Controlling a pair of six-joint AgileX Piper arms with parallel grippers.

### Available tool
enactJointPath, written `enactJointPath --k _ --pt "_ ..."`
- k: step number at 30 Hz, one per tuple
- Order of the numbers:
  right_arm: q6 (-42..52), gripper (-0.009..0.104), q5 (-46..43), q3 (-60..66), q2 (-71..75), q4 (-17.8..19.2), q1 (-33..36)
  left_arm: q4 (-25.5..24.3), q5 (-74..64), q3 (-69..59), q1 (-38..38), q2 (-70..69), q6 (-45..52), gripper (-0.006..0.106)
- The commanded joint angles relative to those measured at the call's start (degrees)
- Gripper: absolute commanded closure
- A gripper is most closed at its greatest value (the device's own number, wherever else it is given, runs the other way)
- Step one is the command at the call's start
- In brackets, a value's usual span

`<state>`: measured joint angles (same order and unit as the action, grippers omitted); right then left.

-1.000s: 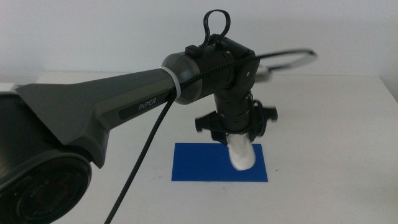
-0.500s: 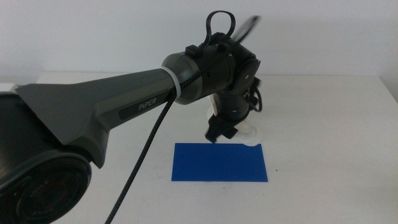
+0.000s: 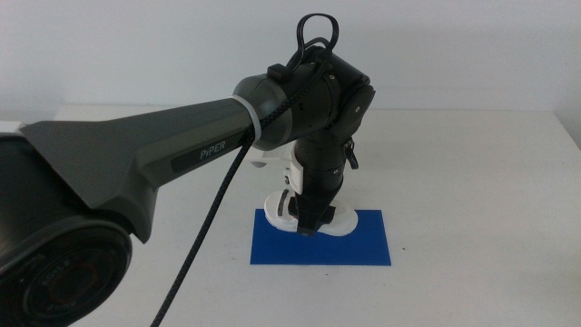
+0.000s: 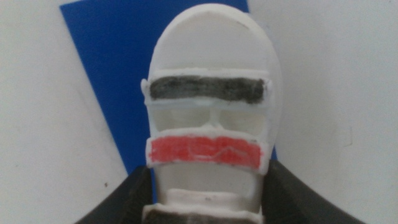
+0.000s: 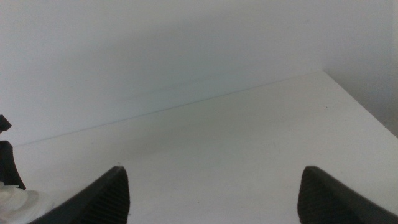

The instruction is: Use one arm to grab the shoe from the table and place it on the mat.

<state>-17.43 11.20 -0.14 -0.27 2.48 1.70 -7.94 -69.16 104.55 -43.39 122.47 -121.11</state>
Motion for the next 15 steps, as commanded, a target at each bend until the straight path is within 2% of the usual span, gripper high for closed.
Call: enactJointPath --k 1,12,15 --pt "0.20 0.016 -0.55 0.14 0.27 0.33 0.00 1.12 -0.55 0.12 0.51 -0.43 -0.80 0.084" --pt "0.20 0.016 -0.55 0.14 0.27 0.33 0.00 3.87 3.06 0.12 1.09 3.33 -0.80 0.084" --pt "0.20 0.016 -0.55 0.14 0.27 0.33 0.00 3.87 3.89 0.12 1.09 3.69 -0.80 0.080"
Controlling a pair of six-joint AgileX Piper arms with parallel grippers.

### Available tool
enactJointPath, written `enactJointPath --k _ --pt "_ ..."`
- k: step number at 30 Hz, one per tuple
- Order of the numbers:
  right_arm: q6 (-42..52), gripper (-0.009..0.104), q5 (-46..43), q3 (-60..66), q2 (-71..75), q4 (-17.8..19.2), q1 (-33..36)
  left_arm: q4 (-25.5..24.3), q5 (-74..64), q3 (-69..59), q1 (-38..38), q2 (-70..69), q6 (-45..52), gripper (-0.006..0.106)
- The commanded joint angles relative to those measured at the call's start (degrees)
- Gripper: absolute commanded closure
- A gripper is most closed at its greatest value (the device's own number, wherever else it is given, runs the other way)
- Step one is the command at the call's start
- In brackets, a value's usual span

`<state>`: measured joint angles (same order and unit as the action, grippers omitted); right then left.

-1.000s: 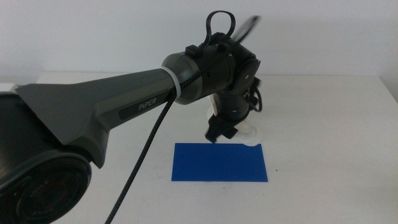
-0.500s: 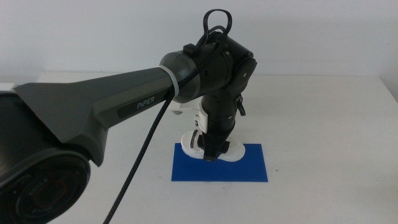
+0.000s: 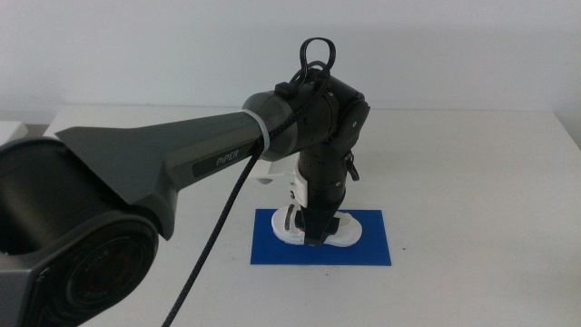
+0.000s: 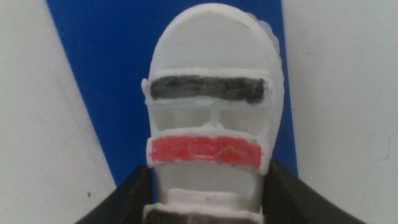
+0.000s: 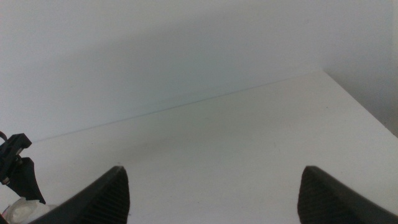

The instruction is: Use one arm to grab the shoe from the table and place it on the mat.

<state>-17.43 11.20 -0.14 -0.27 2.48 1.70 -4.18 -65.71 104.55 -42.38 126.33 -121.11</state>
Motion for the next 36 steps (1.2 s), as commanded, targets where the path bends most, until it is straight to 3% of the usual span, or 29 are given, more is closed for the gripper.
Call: enactJointPath --k 1,3,4,10,16,22,24,29,32,34,36 --pt "0.20 0.016 -0.55 0.14 0.27 0.33 0.00 0.10 0.45 0.12 0.08 -0.18 -0.80 0.077" --pt "0.20 0.016 -0.55 0.14 0.27 0.33 0.00 0.21 0.07 0.12 0.08 0.16 -0.80 0.070" --pt "0.20 0.016 -0.55 0.14 0.27 0.33 0.00 1.49 -1.25 0.12 0.08 0.56 -0.80 0.052" --pt "0.20 0.016 -0.55 0.14 0.27 0.33 0.00 1.64 -0.65 0.12 0.08 0.91 -0.80 0.006" --pt "0.20 0.016 -0.55 0.14 0.27 0.33 0.00 2.66 -2.24 0.12 0.08 -3.66 0.17 0.007" --pt "0.20 0.016 -0.55 0.14 0.27 0.33 0.00 -3.23 -4.25 0.12 0.08 -20.04 8.58 0.007" --pt "0.20 0.016 -0.55 0.14 0.27 0.33 0.00 -7.33 -4.25 0.12 0.08 -25.54 17.16 0.007" --pt "0.20 0.016 -0.55 0.14 0.27 0.33 0.00 -22.22 -4.25 -0.15 2.62 -37.93 58.64 0.007" --pt "0.20 0.016 -0.55 0.14 0.27 0.33 0.00 -19.25 -4.25 -2.17 4.83 -42.13 92.11 0.007" --pt "0.20 0.016 -0.55 0.14 0.27 0.33 0.00 -17.16 -4.25 -4.23 5.94 -44.36 103.61 0.007" --pt "0.20 0.016 -0.55 0.14 0.27 0.33 0.00 -17.46 -4.25 -7.40 7.60 -47.94 105.25 0.007"
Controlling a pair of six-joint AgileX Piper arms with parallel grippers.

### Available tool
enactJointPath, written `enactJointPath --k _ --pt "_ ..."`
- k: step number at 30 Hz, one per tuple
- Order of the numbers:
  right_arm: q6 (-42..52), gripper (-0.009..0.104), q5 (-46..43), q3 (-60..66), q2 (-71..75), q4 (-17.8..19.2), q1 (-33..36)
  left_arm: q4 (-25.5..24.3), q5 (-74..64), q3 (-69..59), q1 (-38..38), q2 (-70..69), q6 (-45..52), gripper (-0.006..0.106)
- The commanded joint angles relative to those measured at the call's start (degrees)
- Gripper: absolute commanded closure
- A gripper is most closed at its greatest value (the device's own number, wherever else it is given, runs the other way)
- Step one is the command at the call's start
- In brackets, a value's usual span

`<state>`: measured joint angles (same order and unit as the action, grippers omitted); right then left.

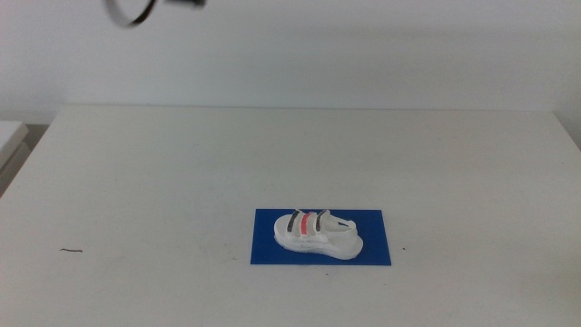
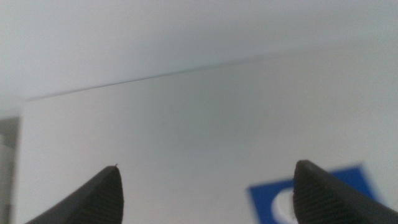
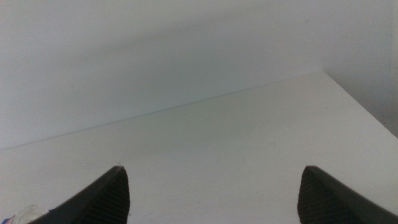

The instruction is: Use one arm to grab the shoe from the table and place it on the mat.

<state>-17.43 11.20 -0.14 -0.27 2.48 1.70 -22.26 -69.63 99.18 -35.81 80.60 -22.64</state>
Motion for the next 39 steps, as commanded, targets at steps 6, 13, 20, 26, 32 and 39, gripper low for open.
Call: enactJointPath --k 6,13,20,26,32,39 --pt "0.20 0.016 -0.55 0.14 0.27 0.33 0.00 2.30 1.42 -13.98 4.68 -15.91 6.78 0.007" --pt "0.20 0.016 -0.55 0.14 0.27 0.33 0.00 6.59 36.57 -41.20 9.57 -31.25 15.39 0.007" --pt "0.20 0.016 -0.55 0.14 0.27 0.33 0.00 19.79 75.28 -76.63 19.89 -50.41 23.60 0.007" --pt "0.20 0.016 -0.55 0.14 0.27 0.33 0.00 18.76 74.52 -90.71 24.56 -69.31 22.64 0.007" --pt "0.20 0.016 -0.55 0.14 0.27 0.33 0.00 22.26 71.69 -97.70 33.38 -80.60 22.64 0.007" --pt "0.20 0.016 -0.55 0.14 0.27 0.33 0.00 22.78 68.97 -99.18 35.87 -80.60 22.64 0.007"
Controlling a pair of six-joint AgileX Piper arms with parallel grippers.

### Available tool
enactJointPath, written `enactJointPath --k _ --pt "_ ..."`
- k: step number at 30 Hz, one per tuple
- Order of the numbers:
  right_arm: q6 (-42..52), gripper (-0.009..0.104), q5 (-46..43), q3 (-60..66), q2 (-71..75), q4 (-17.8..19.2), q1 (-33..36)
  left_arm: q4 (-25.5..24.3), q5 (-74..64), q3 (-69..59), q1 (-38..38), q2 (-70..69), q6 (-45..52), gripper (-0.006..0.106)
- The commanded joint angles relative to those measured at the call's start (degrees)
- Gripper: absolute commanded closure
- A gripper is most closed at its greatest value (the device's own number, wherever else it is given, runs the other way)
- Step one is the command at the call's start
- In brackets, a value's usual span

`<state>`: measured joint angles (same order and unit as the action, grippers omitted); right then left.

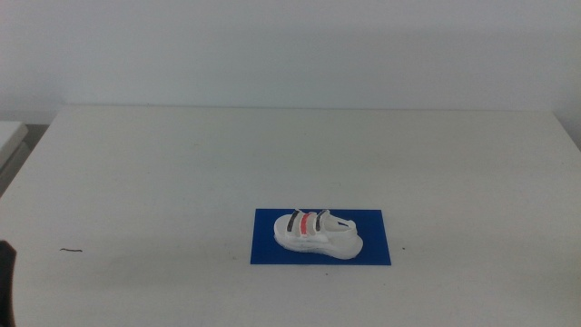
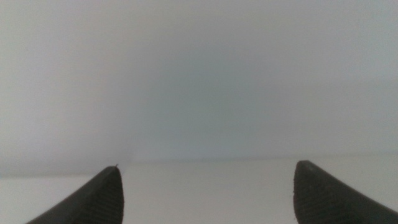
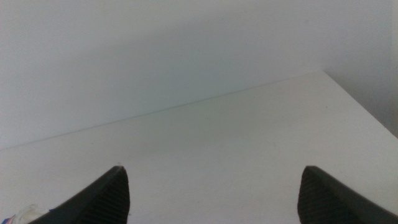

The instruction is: Use one arm to grab the shoe from the table and place it on the mat.

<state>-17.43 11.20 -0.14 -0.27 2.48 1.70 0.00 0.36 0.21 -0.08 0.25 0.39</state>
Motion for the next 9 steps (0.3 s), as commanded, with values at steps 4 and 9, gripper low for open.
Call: enactJointPath --k 4,9 --pt "0.20 0.016 -0.55 0.14 0.27 0.33 0.00 0.00 -5.47 -0.21 0.14 -0.25 -0.39 0.007" --pt "0.20 0.016 -0.55 0.14 0.27 0.33 0.00 0.00 -5.33 -0.21 0.14 -0.25 -0.39 0.007"
